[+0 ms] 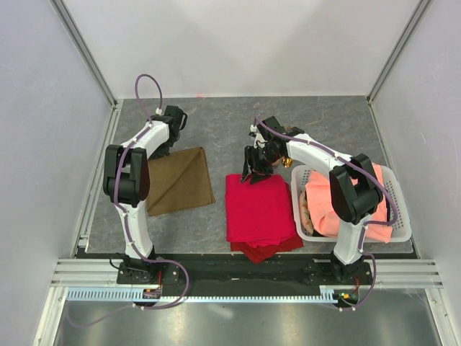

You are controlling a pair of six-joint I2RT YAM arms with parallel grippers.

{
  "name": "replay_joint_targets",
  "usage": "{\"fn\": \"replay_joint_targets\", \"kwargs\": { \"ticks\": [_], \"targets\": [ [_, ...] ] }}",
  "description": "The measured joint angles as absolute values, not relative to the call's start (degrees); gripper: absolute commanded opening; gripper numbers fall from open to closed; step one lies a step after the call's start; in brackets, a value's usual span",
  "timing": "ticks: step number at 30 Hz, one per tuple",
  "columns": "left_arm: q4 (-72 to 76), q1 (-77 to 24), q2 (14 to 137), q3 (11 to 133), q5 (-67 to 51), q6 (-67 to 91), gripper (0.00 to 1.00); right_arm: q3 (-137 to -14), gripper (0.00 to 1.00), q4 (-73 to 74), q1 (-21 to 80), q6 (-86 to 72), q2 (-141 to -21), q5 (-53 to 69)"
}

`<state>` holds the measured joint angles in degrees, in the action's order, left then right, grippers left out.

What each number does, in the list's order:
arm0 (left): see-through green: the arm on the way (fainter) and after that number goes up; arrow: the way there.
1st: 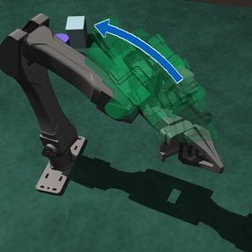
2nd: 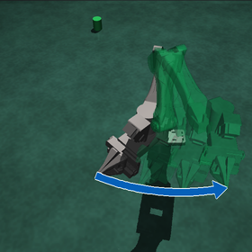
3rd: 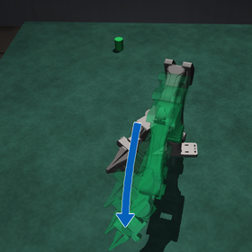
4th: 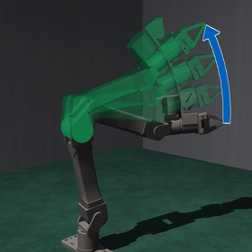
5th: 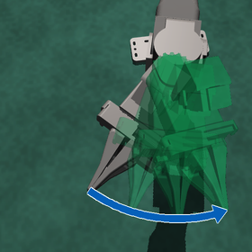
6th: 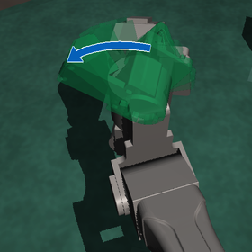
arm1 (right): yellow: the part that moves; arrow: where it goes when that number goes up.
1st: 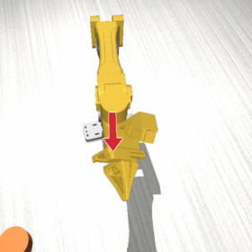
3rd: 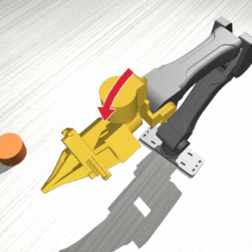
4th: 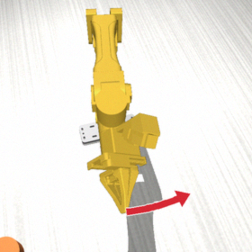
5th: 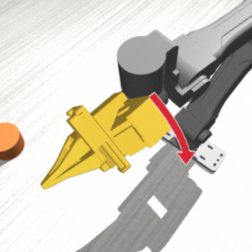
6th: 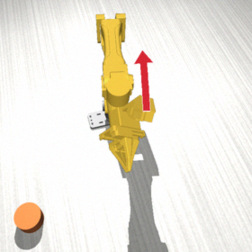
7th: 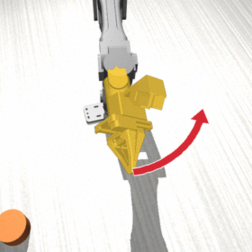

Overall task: Fold the napkin into a case and place the utensils inside
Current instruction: Fold the top corner of the square-folded napkin at the center of the board.

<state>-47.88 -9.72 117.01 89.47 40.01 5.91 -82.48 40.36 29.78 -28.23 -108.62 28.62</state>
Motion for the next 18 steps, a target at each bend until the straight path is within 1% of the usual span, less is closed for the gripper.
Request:
{"fn": "replay_joint_targets", "kwargs": {
  "ticks": [16,18],
  "targets": [
    [-48.0,-8.9,120.4,93.2,40.0,5.9,0.02,-82.5,0.51,40.8,29.9,-28.2,-108.6,28.6],
    [-48.1,-8.7,120.5,93.2,39.9,5.9,0.04,-82.5,0.51,40.8,29.9,-28.2,-108.6,28.6]
  ]
}}
